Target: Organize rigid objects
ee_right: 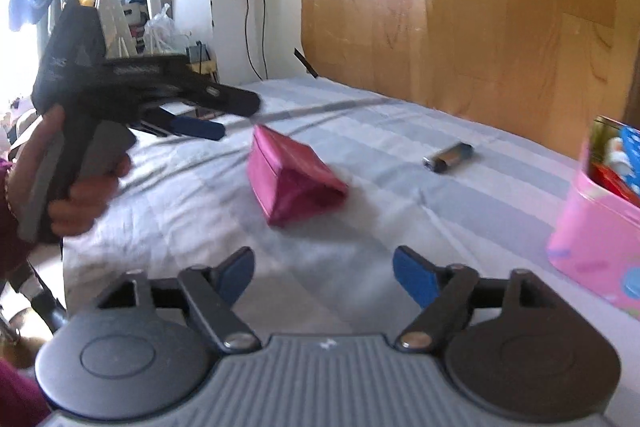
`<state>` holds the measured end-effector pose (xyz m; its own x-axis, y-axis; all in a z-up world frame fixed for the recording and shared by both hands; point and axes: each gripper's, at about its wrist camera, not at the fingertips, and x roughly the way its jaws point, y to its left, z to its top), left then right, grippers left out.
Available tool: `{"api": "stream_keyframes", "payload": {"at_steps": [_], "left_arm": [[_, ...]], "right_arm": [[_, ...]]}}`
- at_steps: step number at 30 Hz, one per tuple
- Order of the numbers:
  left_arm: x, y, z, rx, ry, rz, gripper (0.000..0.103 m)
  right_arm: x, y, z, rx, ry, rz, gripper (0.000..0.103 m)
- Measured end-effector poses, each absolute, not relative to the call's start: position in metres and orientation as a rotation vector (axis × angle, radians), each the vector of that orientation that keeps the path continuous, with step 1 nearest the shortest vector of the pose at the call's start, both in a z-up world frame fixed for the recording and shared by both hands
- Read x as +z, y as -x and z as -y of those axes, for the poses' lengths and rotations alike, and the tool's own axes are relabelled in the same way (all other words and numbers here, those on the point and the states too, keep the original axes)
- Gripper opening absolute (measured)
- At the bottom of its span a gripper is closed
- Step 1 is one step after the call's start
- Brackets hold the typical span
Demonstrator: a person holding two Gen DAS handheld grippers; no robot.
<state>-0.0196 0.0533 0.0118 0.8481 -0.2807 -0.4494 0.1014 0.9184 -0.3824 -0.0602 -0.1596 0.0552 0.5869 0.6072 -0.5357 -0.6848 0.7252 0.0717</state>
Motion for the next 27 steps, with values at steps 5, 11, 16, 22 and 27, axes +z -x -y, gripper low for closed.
{"api": "stream_keyframes", "payload": {"at_steps": [5,11,16,22,27], "left_arm": [[-0.001,0.007,-0.060,-0.249,0.436,-0.584,0.094],[0.001,0.023,-0.043,-0.276,0.420,-0.580,0.068],[0.023,0.029,-0.024,-0.305,0.404,-0.532,0.064],[0.024,0.048,-0.007,-0.256,0.321,-0.519,0.065],[0.002,0.068,-0.025,-0.216,0.428,-0.558,0.074]], "right_arm": [[0.050,0.047,0.124,0.798,0.154,-0.598,0.082],[0.050,0.031,0.107,0.771,0.142,-0.597,0.034],[0.060,0.044,0.127,0.735,0.172,-0.505,0.031],[0.054,0.048,0.148,0.776,0.097,-0.486,0.031],[0.045,0.049,0.135,0.862,0.154,-0.553,0.032]]}}
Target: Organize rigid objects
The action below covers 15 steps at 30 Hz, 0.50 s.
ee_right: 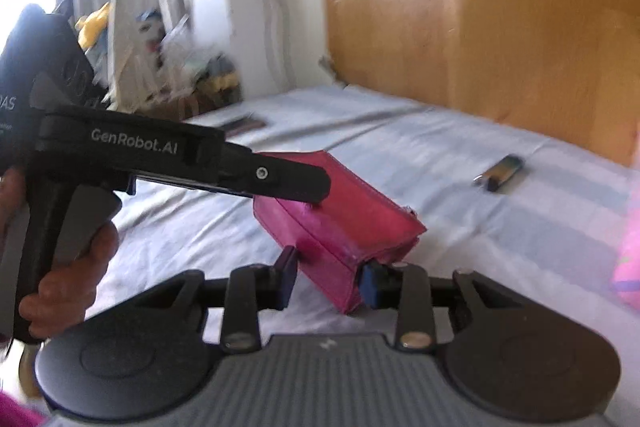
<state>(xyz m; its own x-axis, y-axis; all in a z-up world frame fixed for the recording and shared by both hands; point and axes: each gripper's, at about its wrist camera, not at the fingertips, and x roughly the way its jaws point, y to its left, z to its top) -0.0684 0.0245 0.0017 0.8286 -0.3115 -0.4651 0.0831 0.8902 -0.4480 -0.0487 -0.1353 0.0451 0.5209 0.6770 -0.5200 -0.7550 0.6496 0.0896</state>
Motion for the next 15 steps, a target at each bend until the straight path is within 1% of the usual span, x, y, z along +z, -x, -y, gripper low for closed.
{"api": "stream_keyframes", "payload": {"at_steps": [3,10,11,15], "left_arm": [[-0.005,0.074,-0.027,-0.212,0.450,-0.557,0.077],[-0.004,0.076,-0.015,-0.198,0.380,-0.565,0.078],[-0.004,0.075,-0.014,-0.196,0.376,-0.563,0.078],[-0.003,0.077,-0.014,-0.206,0.360,-0.563,0.072]], "right_arm": [[0.044,0.056,0.131,0.878,0.196,-0.543,0.034],[0.047,0.060,0.134,0.870,0.178,-0.544,0.037],[0.046,0.059,0.134,0.870,0.176,-0.545,0.037],[0.047,0.058,0.137,0.853,0.159,-0.535,0.037]]}}
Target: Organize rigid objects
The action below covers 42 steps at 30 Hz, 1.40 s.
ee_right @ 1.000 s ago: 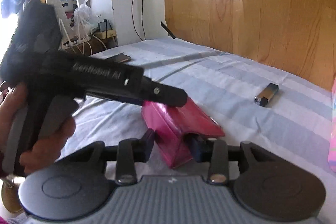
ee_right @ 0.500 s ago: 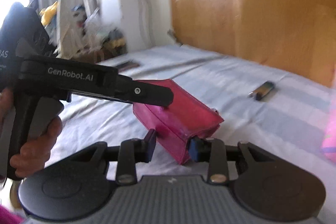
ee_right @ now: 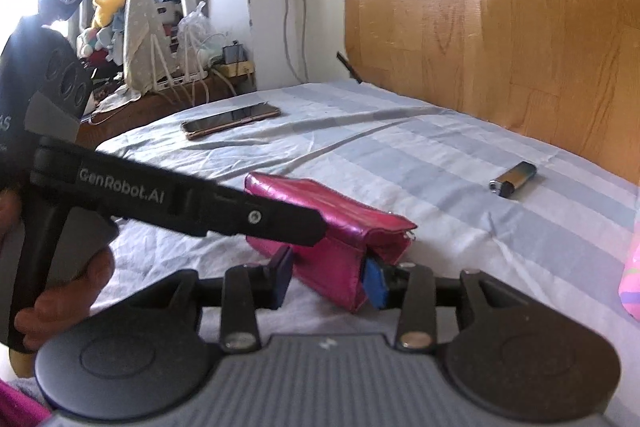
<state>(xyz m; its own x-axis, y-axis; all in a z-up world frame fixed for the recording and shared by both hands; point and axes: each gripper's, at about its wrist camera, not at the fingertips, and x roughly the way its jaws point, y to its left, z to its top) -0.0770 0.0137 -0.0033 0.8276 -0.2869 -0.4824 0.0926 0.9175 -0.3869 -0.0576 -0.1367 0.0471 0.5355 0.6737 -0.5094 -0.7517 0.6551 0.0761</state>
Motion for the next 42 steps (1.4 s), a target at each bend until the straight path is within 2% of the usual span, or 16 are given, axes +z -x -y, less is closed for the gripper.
{"api": "stream_keyframes", "payload": {"at_steps": [7,42], "left_arm": [[0.0034,0.0829,-0.0124,-0.197,0.356,-0.539,0.072],[-0.0042,0.0831,-0.0119,-0.191,0.360,-0.555,0.072]], "right_arm": [[0.0517,0.0635,0.1390,0.860,0.156,-0.490,0.037],[0.0501,0.0650,0.1356,0.852,0.162,-0.507,0.037]]}}
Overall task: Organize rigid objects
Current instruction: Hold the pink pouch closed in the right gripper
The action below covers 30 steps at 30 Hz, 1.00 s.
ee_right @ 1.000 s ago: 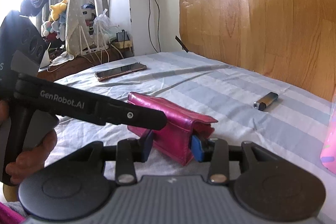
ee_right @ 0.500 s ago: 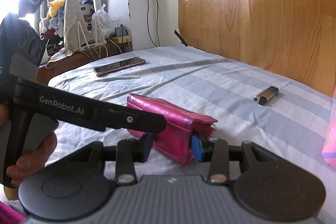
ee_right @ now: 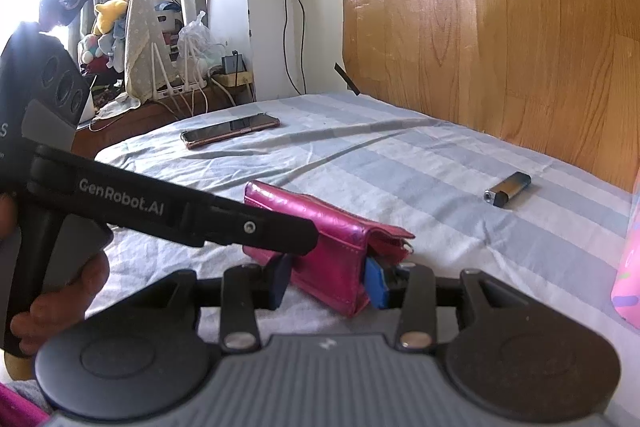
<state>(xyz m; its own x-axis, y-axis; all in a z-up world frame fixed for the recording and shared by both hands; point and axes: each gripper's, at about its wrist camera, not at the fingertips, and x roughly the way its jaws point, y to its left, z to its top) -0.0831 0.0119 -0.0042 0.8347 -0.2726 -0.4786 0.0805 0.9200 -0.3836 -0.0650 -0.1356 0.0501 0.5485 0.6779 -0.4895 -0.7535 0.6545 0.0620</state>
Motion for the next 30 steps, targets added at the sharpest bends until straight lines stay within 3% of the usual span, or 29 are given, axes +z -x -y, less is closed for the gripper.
{"api": "stream_keyframes", "payload": {"at_steps": [30], "left_arm": [[-0.007,0.079,-0.012,-0.216,0.366,-0.557,0.072]], "right_arm": [[0.048,0.062,0.132,0.838,0.153,-0.530,0.038]]}}
